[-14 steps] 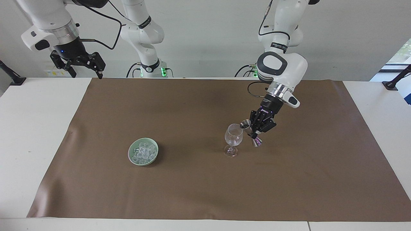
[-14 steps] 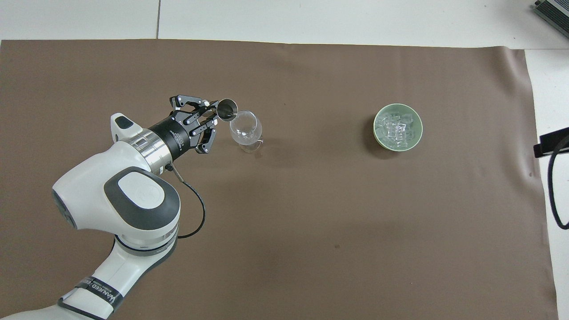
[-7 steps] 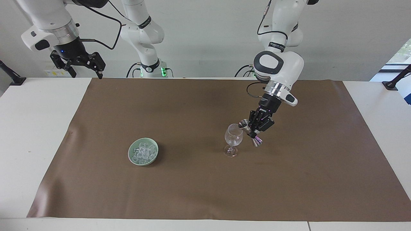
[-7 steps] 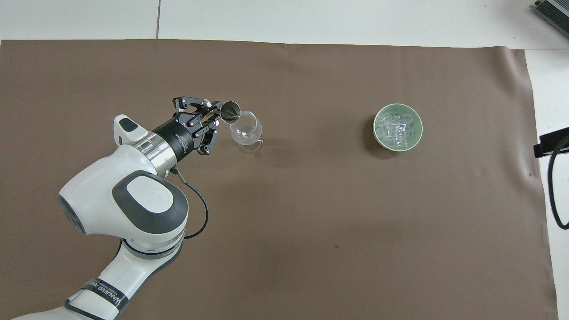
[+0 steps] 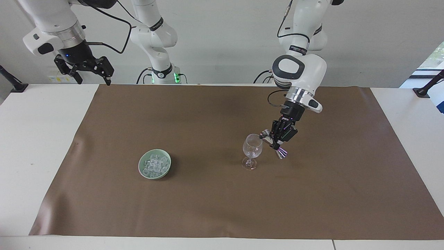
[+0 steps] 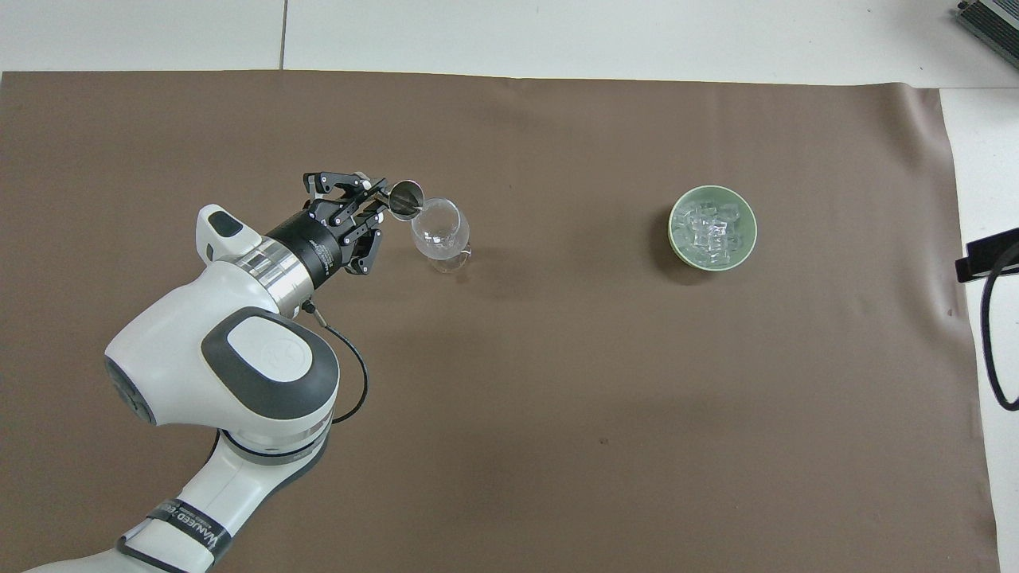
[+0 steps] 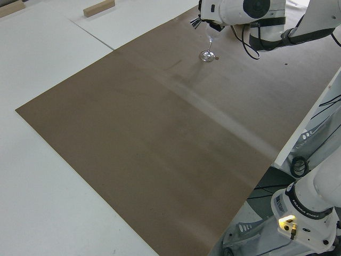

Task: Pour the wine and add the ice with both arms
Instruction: 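Tilt the metal cup with the left gripper above the glass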

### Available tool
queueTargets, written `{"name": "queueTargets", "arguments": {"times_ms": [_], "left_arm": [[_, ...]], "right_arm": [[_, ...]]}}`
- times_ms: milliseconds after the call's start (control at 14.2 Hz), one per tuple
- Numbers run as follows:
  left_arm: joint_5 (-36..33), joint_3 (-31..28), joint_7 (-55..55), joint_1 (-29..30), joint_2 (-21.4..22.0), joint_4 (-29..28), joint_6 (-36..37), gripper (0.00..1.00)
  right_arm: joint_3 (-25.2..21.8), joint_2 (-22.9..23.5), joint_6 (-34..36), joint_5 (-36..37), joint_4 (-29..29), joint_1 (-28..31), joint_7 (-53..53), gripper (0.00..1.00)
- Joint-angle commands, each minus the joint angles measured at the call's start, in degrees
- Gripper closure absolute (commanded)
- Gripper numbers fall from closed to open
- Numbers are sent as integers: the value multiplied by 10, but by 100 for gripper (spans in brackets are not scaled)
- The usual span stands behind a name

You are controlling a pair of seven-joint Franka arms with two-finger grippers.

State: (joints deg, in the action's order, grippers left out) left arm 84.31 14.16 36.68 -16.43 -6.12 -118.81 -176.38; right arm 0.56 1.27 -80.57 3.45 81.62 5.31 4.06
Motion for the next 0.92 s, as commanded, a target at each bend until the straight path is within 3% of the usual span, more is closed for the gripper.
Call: {"name": "queueTargets", "arguments": {"times_ms": [0,848], "left_arm": [[-8,-6,-6,-17,-10,14,-25,100],[-49,-7,-31,-33,-24,19,-72,100]], "right_arm": [[1,-8,-12,-12,12,1,-6,0],[1,-8,-12,-12,10,3,-5,0]]}}
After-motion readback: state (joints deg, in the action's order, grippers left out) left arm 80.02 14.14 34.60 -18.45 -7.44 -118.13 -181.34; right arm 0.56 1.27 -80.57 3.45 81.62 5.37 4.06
